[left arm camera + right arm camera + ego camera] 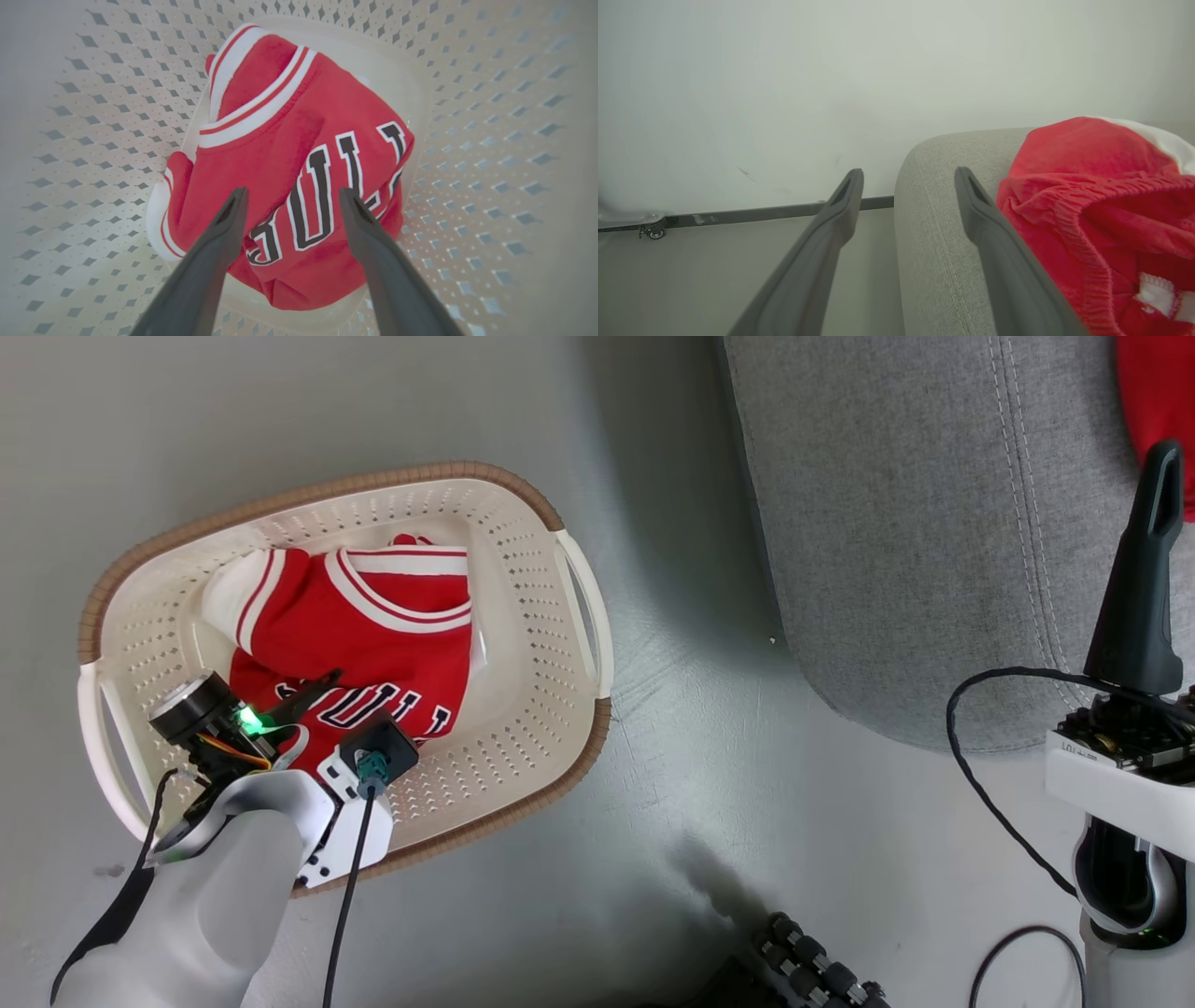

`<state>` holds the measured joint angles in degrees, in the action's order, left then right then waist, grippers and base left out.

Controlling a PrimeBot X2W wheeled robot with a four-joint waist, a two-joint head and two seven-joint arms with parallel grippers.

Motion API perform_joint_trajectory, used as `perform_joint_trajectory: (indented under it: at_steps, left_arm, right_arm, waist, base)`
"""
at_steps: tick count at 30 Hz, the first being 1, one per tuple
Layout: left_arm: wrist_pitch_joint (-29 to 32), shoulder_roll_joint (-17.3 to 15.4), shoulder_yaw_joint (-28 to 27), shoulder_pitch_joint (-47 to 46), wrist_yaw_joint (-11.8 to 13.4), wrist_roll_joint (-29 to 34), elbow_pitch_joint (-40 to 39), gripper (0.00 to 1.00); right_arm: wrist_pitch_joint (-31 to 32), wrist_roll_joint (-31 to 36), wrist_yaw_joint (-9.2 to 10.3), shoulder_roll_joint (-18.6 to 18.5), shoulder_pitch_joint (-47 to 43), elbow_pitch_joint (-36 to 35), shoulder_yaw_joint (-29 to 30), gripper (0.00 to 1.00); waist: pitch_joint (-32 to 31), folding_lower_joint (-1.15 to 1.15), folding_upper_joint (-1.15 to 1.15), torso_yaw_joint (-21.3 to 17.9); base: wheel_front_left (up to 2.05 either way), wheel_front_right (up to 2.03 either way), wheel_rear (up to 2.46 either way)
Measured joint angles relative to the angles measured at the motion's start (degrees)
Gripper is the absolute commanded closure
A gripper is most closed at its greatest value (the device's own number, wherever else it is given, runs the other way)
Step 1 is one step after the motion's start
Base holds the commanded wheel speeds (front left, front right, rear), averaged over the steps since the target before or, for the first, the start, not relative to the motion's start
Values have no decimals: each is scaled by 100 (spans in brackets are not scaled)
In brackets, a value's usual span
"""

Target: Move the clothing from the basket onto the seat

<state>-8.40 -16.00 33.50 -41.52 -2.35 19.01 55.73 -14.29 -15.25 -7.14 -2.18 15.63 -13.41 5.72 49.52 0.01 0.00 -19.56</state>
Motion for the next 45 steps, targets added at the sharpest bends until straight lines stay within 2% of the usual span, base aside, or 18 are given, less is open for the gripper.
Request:
perform_joint_trajectory:
  at_steps: [5, 6, 7, 8, 10, 14, 15, 16, 19, 24, 32, 45]
  left_arm:
    - [41, -5, 30, -127, 10, 47, 101, 0]
    - [42, -4, 30, -142, 31, 47, 134, 2]
    - [58, -8, 30, -146, 32, 48, 170, 11]
    - [85, -20, 32, -146, 32, 58, 209, 11]
    - [84, -56, 32, -146, 35, 69, 280, 17]
    - [90, -144, 51, -148, 67, 97, 399, 53]
    - [90, -144, 59, -148, 86, 99, 427, 58]
    - [90, -140, 75, -148, 89, 111, 455, 71]
    - [90, -147, 85, -149, 155, 138, 530, 98]
    - [78, -124, 58, -149, 240, 123, 610, 100]
    - [-413, -8, -371, -148, 689, -286, 388, 100]
    - [-577, 126, -452, 86, 1083, -456, -211, 100]
  right_arm:
    - [0, -70, 0, 0, 113, 10, -25, 0]
    - [0, -98, 0, 0, 152, 9, -34, 0]
    - [0, -98, 0, 0, 189, 15, -40, 0]
    - [0, -107, 0, 0, 227, 16, -47, 0]
    - [0, -159, 0, 0, 237, 24, -65, 0]
    - [0, -194, 0, 0, 325, 67, -58, 0]
    - [0, -193, 0, 0, 352, 67, -43, 0]
    - [0, -193, 0, 0, 352, 69, -33, 0]
    - [0, -193, 0, 0, 352, 93, -36, 0]
    - [0, -193, 0, 0, 354, 111, -32, 0]
    - [0, -191, 0, 0, 508, 166, -12, 0]
    - [-1, -189, 0, -2, 694, 258, -3, 0]
  waist:
    - [134, 0, 0, -71]
    - [158, 0, 0, -84]
    - [180, 0, 0, -98]
    - [201, 0, 0, -112]
    - [234, 0, 0, -143]
    - [272, 0, 0, -203]
    - [273, 0, 0, -210]
    - [270, 0, 0, -214]
    - [255, 0, 0, -222]
    - [217, 0, 0, -223]
    - [119, 0, 0, -152]
    - [-160, 0, 0, 42]
  base:
    - [0, 0, 0]
    - [0, 0, 0]
    - [0, 0, 0]
    - [0, 0, 0]
    - [0, 0, 0]
    - [0, 0, 0]
    - [0, 0, 0]
    - [0, 0, 0]
    - [0, 0, 0]
    - [0, 0, 0]
    - [0, 0, 0]
    - [0, 0, 0]
